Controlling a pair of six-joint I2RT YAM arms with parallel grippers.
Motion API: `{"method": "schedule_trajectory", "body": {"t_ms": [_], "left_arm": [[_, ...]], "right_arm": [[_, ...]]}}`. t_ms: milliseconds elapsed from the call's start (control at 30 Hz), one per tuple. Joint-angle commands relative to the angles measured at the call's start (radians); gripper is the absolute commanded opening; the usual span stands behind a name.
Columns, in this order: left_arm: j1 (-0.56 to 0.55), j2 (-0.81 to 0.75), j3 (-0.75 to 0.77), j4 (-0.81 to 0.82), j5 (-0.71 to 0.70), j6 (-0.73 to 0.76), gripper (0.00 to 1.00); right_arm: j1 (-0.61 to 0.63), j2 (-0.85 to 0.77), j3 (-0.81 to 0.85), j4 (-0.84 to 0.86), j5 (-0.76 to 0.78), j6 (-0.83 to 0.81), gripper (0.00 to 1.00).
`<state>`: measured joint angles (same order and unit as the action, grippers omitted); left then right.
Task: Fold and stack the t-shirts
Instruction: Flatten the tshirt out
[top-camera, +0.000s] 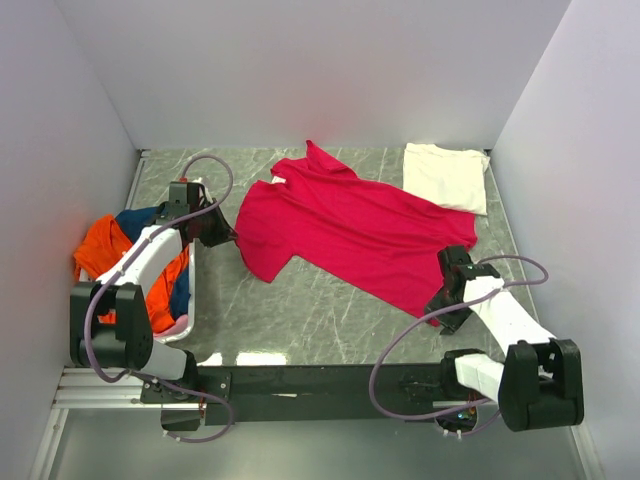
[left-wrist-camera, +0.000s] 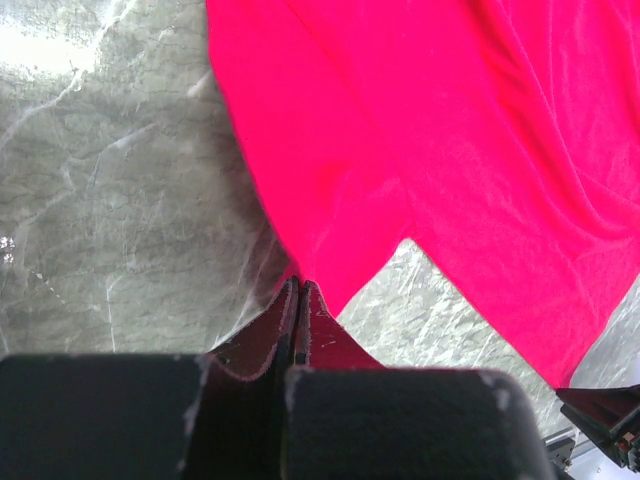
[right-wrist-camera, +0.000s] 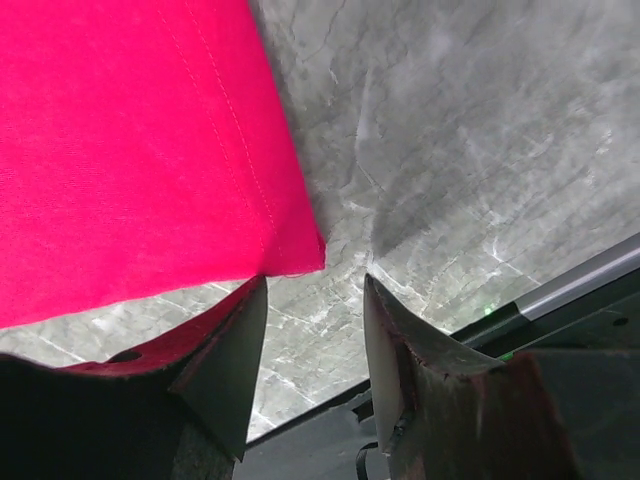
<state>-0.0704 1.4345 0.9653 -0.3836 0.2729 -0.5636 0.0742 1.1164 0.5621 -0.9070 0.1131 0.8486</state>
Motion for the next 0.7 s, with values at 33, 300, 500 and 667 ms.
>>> {"method": "schedule_trajectory", "body": {"t_ms": [33,300,500,667], "left_arm": [[0.004,-0.048,0.006,0.011,0.02,-0.001,0.01],[0.004,-0.048,0.009,-0.004,0.025,0.011,0.01],[0.004,-0.06,0.015,-0.02,0.028,0.01,0.01],[0.004,-0.077,0.015,-0.026,0.038,-0.002,0.01]], "right_arm": [[0.006,-0.087,0.039,-0.035,0.079,0.032,0.5],[0.006,-0.032,0.015,0.002,0.083,0.044,0.5],[0.006,0.005,0.013,0.045,0.092,0.04,0.47],[0.006,0.057,0.002,0.088,0.088,0.03,0.43]]}}
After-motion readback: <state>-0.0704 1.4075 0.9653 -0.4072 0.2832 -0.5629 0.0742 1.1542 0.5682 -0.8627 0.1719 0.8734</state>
